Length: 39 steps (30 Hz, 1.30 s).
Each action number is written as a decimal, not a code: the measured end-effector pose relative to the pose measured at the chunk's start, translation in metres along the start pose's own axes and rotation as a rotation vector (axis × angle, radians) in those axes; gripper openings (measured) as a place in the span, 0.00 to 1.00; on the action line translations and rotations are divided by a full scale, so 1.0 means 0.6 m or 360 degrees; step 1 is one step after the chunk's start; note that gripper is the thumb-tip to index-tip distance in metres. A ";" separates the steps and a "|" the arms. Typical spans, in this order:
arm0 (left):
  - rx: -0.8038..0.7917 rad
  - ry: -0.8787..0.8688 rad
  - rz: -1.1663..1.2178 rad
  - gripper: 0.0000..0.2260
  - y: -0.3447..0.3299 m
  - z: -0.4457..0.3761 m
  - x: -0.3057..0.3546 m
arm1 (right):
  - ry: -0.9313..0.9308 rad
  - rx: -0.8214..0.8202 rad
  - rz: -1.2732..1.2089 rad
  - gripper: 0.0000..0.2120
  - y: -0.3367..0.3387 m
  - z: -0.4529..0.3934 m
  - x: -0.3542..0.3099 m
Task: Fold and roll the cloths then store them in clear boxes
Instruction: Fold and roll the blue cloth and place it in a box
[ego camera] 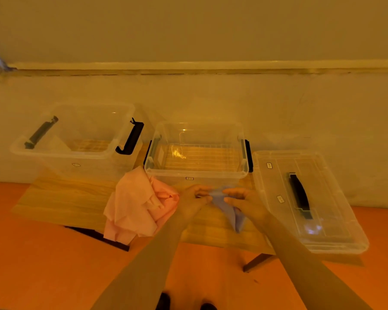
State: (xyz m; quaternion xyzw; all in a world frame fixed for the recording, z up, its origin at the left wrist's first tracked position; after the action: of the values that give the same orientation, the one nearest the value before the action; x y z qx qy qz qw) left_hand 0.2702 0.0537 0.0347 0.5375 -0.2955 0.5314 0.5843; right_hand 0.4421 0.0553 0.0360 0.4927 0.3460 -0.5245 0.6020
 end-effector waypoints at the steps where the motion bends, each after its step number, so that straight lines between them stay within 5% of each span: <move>1: 0.0021 -0.0035 -0.0010 0.15 0.007 -0.004 0.018 | 0.0055 0.0014 0.0006 0.10 0.001 0.000 -0.020; 8: 0.0144 -0.0334 -0.0082 0.15 0.057 -0.027 0.147 | 0.0449 0.0107 -0.0006 0.14 0.006 0.000 -0.157; 20: 0.0225 -0.0661 -0.0080 0.12 0.167 -0.029 0.337 | 0.0637 0.0235 -0.0117 0.11 -0.011 -0.007 -0.351; 39: 0.0175 -0.1035 -0.0208 0.09 0.261 -0.111 0.477 | 0.0898 0.0523 0.0040 0.07 -0.058 -0.037 -0.529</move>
State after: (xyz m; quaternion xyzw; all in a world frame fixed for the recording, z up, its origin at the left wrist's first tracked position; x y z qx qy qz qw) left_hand 0.1828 0.1810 0.3294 0.7274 -0.4023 0.3087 0.4622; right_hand 0.3435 0.1700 0.3182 0.7133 0.4040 -0.4086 0.4012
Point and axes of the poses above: each hand's wrist, its own z-axis away from the middle knuckle, its own y-axis out of the back of the hand, x = y × z, the point moved 8 cm from there along -z, towards the middle knuckle, and after that the axes turned 15 degrees about x, right-handed, at the moved point
